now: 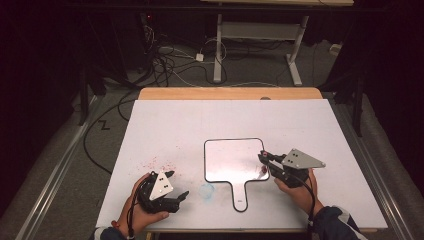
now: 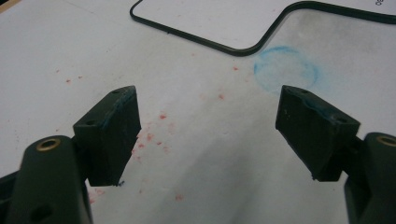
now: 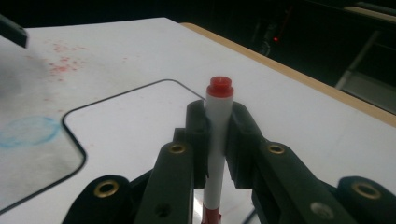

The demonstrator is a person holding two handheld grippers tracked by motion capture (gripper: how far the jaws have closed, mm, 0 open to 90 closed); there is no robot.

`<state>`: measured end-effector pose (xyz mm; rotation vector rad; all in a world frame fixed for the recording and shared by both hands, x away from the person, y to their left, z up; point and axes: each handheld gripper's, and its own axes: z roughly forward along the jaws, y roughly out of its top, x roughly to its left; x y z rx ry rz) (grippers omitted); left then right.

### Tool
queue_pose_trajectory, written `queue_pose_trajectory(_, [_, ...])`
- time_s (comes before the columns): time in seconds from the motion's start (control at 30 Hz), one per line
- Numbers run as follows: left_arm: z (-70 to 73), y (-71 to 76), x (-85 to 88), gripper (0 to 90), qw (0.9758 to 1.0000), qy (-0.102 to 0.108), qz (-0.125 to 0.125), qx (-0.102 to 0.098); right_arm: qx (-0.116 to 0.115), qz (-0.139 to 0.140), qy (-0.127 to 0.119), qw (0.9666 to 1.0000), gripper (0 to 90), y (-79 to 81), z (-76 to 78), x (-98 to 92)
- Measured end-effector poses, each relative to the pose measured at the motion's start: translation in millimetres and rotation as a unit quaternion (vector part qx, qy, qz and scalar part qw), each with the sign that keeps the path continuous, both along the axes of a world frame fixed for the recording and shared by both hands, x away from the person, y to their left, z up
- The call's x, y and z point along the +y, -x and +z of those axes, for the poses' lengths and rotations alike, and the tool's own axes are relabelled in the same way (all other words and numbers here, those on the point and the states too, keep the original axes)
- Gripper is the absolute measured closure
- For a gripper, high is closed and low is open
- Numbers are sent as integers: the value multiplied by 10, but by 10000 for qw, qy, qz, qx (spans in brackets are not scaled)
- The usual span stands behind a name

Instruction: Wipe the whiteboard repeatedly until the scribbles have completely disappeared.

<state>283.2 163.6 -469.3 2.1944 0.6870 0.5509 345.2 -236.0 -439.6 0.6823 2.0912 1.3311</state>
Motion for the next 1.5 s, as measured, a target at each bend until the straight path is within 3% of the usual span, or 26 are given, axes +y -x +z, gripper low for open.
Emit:
queue_pose_trajectory(0.1, [-6, -10, -10, 211, 10000, -14, -5, 13, 22, 13, -100, 9999, 813, -10, -14, 19])
queue_pose_trajectory(0.3, [-12, -17, -14, 211, 10000, -17, -34, 31, 150, 548, -356, 9978, 813, 30, -48, 295])
queue_pose_trajectory(0.4, [-10, -10, -6, 211, 10000, 4, -25, 26, 76, 666, -258, 9974, 813, 41, -50, 388])
queue_pose_trajectory(0.47, [-9, -6, 2, 211, 10000, -1, -16, 20, -8, 580, -131, 9982, 813, 12, -42, 353])
queue_pose_trajectory(0.63, [-8, 0, 16, 211, 10000, 10, -1, 13, -114, -70, -2, 9999, 813, -141, -21, 34])
queue_pose_trajectory(0.7, [-8, -1, 11, 211, 10000, -8, 1, 17, 104, -185, -323, 9993, 813, -213, -12, -98])
queue_pose_trajectory(0.73, [-8, -1, 6, 211, 10000, -9, -3, 14, 120, -220, -345, 9991, 813, -221, -10, -108])
queue_pose_trajectory(0.83, [-12, -7, -8, 211, 10000, -33, -13, 23, 52, -71, -262, 9996, 813, -199, -28, -1])
queue_pose_trajectory(1.1, [-14, -5, -8, 211, 10000, -24, -20, 25, 188, 501, -418, 9977, 813, -138, -55, 360])
queue_pose_trajectory(1.17, [-13, -3, 2, 211, 10000, -18, -21, 18, 119, 532, -287, 9981, 813, -126, -46, 378])
queue_pose_trajectory(1.27, [-11, 0, 13, 211, 10000, -9, -10, 16, 26, 314, -127, 9994, 813, -174, -31, 292])
queue_pose_trajectory(1.37, [-15, -3, 7, 211, 10000, -19, -8, 23, -12, -60, -130, 9999, 813, -285, -27, 159])
queue_pose_trajectory(1.5, [-20, -11, -13, 211, 10000, -56, -29, 24, -78, -156, -130, 9998, 813, -373, -37, 152])
